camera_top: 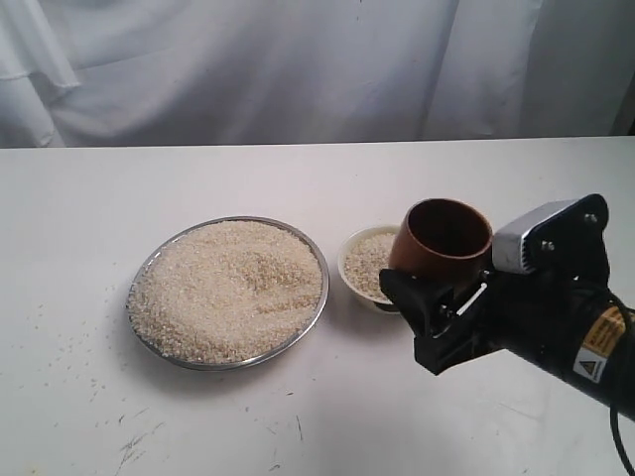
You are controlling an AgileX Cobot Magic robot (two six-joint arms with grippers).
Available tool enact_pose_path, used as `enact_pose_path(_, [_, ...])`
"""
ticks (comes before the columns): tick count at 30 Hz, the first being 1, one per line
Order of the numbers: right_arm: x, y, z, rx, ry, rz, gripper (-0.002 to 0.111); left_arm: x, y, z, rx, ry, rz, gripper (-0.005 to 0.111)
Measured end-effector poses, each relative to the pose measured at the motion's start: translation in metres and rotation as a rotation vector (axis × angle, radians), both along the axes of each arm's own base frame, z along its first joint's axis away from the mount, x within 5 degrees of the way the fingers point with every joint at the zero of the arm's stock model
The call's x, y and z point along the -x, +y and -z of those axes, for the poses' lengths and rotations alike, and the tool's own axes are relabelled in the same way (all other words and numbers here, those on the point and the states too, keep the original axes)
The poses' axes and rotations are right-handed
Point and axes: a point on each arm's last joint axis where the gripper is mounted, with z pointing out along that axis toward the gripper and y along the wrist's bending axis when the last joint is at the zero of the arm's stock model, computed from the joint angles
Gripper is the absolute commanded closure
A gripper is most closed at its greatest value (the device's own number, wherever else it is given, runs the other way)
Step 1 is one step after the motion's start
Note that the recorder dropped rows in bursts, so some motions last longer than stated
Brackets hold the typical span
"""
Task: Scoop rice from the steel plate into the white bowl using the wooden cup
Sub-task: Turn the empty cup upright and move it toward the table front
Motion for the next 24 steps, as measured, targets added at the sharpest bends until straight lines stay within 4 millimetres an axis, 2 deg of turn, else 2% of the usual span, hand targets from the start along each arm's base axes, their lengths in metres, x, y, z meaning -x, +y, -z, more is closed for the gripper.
enact_pose_path(5, [0.000, 0.004, 0.009, 0.037, 0.000, -0.041, 0.108, 0.000, 0.000, 0.000, 0.000, 0.000, 0.000, 0.107])
enact_pose_path(9, [0.005, 0.011, 0.008, 0.006, 0.005, -0.075, 0.108, 0.000, 0.000, 0.000, 0.000, 0.000, 0.000, 0.107])
enact_pose_path(15, [0.002, 0.011, 0.006, -0.135, 0.103, 0.138, 0.108, 0.000, 0.000, 0.000, 0.000, 0.000, 0.000, 0.107])
enact_pose_path(19, [0.003, 0.011, 0.011, 0.012, 0.028, 0.094, 0.108, 0.000, 0.000, 0.000, 0.000, 0.000, 0.000, 0.107])
enact_pose_path(24, [0.006, 0.019, 0.030, 0.156, -0.003, -0.047, 0.108, 0.000, 0.000, 0.000, 0.000, 0.000, 0.000, 0.107])
